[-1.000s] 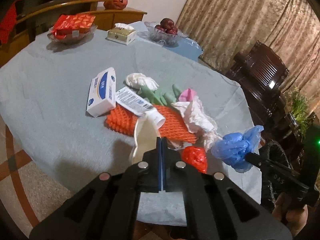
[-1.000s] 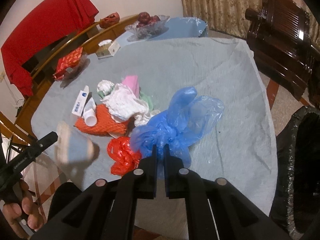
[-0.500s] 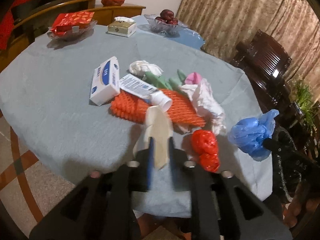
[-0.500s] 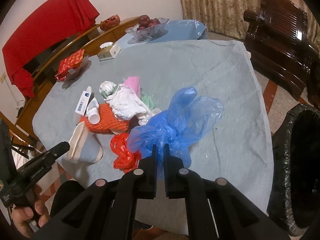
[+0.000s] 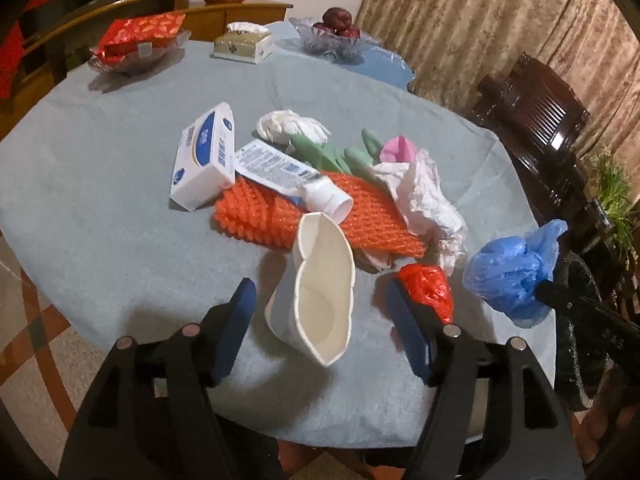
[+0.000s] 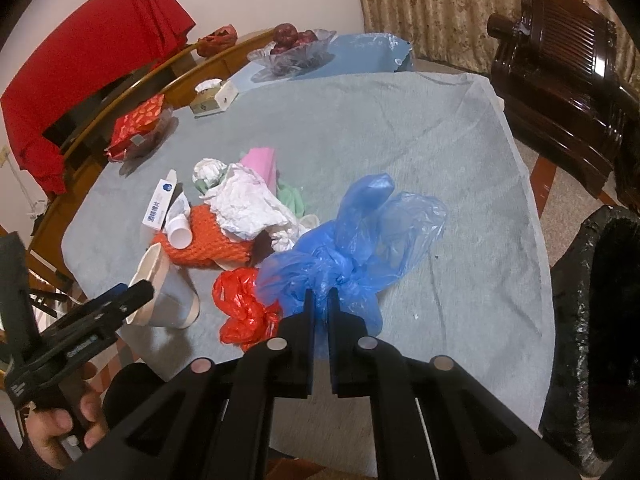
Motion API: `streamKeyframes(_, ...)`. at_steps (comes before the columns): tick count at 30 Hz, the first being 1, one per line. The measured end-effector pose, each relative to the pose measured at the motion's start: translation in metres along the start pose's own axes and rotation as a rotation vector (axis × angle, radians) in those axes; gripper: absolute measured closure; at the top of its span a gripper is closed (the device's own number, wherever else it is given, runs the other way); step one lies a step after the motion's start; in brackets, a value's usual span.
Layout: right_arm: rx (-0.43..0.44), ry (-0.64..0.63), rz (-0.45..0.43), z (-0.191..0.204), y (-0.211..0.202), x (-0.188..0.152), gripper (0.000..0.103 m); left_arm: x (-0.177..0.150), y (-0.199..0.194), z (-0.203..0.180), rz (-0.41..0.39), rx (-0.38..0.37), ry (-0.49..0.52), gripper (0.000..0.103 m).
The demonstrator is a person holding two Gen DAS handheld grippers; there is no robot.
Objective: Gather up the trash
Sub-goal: 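Grasp the blue plastic bag with the right tool while the left tool grasps the paper cup, then carry both items over the black bin and open both tools to drop them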
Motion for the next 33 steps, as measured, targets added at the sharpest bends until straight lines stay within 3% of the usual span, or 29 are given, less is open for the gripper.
streamKeyframes(1,-0.001,0.000,0.001,0.000,0.001,0.000,0.097,-0.001,0.005,0.000,0.013,-0.004,0.003,0.056)
streamKeyframes(2,0.000,0.000,0.002,0.000,0.001,-0.001,0.097,-0.001,0.010,0.000,0.033,-0.009,0.002,0.084)
streamKeyframes(5,-0.003,0.000,-0.002,0.000,0.000,0.000,0.097,-0.003,0.013,0.003,0.041,-0.026,-0.020,0.093)
streamKeyframes(10,-0.007,0.000,-0.016,-0.001,-0.005,0.001,0.097,0.003,-0.015,-0.002,-0.034,-0.032,-0.009,0.095)
streamKeyframes(19,-0.015,0.009,-0.076,-0.006,-0.037,0.005,0.097,0.016,-0.056,-0.037,-0.089,-0.051,0.041,0.095)
streamKeyframes(33,-0.120,0.093,-0.200,-0.079,-0.118,-0.002,0.097,0.007,-0.071,-0.159,-0.121,-0.109,0.246,0.095)
Point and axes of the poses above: each gripper's, at about its wrist camera, not at the fingertips, and y roughly the way its jaws point, z to its left, x to its top, the point moved 4 cm from there along y, roughly the way its jaws point, and after that the axes turned 2 degrees about y, right-handed, at the moved point
